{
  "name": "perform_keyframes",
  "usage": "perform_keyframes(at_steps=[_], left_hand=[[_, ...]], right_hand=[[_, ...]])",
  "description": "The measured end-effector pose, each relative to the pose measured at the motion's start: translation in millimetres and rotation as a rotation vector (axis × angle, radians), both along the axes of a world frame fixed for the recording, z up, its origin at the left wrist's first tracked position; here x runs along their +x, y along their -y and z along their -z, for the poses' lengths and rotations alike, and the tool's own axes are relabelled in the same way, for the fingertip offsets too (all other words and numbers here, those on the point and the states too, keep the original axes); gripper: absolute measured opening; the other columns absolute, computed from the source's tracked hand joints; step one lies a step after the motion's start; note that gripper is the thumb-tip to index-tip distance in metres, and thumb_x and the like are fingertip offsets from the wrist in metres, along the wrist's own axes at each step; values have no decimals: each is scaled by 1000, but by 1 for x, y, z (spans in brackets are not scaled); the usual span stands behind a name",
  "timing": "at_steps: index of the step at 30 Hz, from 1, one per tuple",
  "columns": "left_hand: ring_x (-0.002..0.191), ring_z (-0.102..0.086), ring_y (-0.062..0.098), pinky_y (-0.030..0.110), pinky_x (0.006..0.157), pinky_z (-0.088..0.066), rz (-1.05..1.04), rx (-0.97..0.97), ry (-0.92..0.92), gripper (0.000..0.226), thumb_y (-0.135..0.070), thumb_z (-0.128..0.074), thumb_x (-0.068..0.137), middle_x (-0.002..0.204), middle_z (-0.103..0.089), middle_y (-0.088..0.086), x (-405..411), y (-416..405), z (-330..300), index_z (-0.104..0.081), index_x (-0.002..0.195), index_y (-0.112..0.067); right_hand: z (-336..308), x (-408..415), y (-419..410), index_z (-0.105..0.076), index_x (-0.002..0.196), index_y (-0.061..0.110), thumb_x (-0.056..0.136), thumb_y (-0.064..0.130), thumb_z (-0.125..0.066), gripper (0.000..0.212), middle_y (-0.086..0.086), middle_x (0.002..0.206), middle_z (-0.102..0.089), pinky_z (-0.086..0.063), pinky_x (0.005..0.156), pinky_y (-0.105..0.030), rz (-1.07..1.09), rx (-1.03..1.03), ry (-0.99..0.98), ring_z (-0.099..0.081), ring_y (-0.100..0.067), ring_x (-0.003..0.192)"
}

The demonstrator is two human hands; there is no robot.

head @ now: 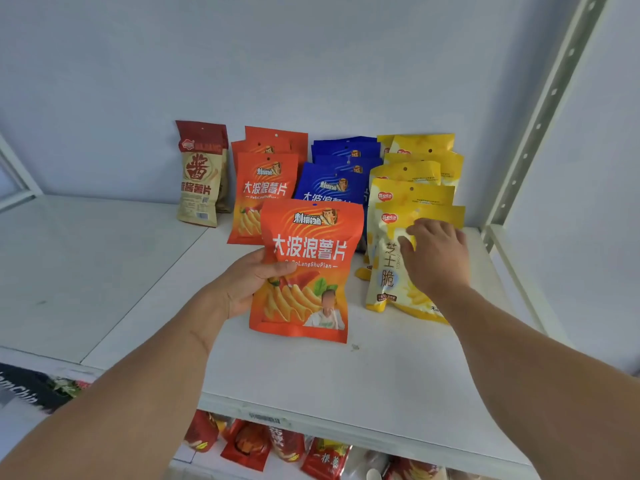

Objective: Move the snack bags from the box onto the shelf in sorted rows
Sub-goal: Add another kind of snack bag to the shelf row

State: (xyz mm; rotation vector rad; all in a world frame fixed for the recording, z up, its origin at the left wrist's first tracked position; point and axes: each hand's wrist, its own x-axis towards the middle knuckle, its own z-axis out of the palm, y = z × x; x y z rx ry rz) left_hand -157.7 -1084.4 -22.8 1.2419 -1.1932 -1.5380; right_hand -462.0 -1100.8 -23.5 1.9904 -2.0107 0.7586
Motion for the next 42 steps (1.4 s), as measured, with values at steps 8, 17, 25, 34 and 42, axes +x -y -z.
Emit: perform_keyframes(at_steps=[8,17,25,34,42], left_hand=[[108,-72,29,55,101,-51,-108,-27,8,60,-37,-84,73,117,-75,6,53,28,1,-63,128,-24],[118,-66,24,50,105,-48,-3,-77,21,47,-12,-76,86,122,-73,0,140,119,-1,-63,130,-25],[116,-64,18,36,89,-52,67,-67,56,53,-7,-73,88,122,-72,-3,173,207,10,-57,135,-25],[108,-70,26,54,94,-56,57,-23,22,40,-10,-76,86,118,-72,5,158,265,34,-56,118,-23],[105,-70,23,52,94,-56,-11,-83,110,40,-26,-82,80,112,-73,0,150,281,47,-58,113,-26]], right_hand=[[-2,90,6,-47,139,17,104,42,-40,43,-1,133,-62,-47,96,-33,-288,241,-334,-53,-20,123],[7,171,54,-65,106,20,104,37,-36,34,1,110,-69,-43,92,-36,-263,331,-337,-56,-23,104],[14,226,87,-63,109,31,101,45,-36,32,12,113,-63,-32,106,-57,-82,473,-280,-52,-17,115],[0,250,102,-62,120,31,105,45,-32,35,12,122,-61,-30,106,-42,-35,568,-260,-49,-13,120],[-2,252,105,-62,120,32,105,48,-35,35,13,122,-62,-33,103,-41,-26,559,-234,-50,-12,119]])
